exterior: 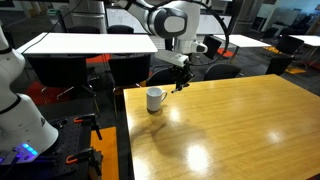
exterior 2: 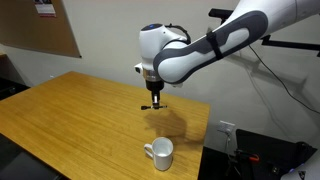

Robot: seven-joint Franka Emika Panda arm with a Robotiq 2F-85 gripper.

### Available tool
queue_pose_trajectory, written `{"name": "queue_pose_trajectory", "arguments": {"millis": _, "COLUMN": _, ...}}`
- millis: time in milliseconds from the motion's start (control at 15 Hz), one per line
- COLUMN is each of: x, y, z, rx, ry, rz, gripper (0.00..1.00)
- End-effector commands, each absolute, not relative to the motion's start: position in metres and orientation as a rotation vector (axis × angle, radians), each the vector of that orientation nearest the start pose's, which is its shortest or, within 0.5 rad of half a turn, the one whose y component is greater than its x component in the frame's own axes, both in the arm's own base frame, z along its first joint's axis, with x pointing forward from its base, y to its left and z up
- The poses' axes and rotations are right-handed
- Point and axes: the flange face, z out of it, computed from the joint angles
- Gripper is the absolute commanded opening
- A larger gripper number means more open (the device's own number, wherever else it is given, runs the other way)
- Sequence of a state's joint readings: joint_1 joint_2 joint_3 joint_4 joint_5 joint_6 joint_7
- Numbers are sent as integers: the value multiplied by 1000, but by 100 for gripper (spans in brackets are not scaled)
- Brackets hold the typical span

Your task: Pick up the small brush from the table and put it in the mug cup.

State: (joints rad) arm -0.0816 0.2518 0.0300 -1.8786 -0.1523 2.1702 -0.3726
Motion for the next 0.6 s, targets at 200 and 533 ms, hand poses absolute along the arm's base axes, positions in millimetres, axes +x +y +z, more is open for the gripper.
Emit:
{"name": "queue_pose_trajectory", "arguments": {"millis": 200, "x": 604, "y": -43, "z": 391, "rx": -3230, "ry": -908, "rz": 178, "gripper": 3}}
{"name": "queue_pose_trajectory", "arguments": {"millis": 533, "x": 605, "y": -43, "z": 384, "rx": -3195, "ry": -1147, "rz": 316, "gripper": 3}}
